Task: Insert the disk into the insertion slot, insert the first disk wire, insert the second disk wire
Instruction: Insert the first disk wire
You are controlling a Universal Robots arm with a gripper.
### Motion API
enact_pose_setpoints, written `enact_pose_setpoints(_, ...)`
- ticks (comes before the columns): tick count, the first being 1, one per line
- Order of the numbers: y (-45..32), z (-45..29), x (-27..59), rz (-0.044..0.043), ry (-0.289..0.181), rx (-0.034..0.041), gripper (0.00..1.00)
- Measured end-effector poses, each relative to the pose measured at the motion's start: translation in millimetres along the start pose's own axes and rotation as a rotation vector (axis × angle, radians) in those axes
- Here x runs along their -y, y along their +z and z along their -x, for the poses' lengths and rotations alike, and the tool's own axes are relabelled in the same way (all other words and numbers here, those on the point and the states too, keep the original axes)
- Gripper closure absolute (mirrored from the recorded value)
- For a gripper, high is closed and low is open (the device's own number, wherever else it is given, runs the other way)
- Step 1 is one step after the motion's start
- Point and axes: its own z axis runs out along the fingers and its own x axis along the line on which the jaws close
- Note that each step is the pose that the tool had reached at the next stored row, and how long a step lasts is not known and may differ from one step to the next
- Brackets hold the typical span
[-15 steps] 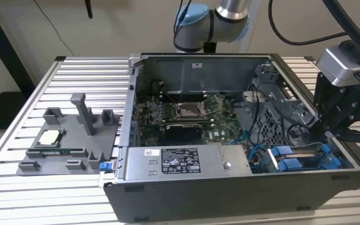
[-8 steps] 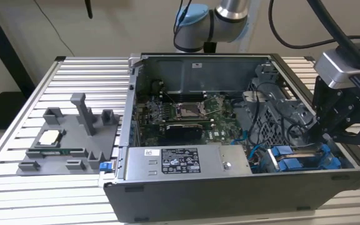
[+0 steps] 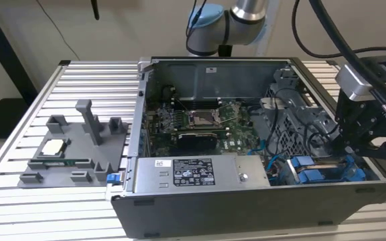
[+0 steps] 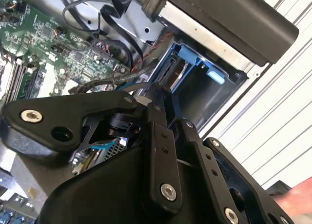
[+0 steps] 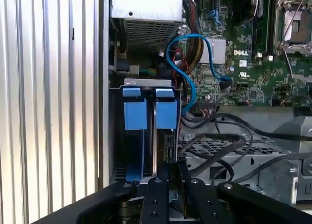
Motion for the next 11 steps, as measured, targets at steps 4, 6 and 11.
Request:
enact_pose_setpoints(4, 5.7, 1.4, 3.2, -0.0007, 0.014, 0.0, 0.81)
enact_pose_setpoints(6, 7.3, 1.9, 3.5, -0.001, 0.017, 0.0002, 0.81)
enact_pose_setpoints(11, 7.8, 2.1, 4.1, -0.0011, 0.017, 0.0027, 0.81)
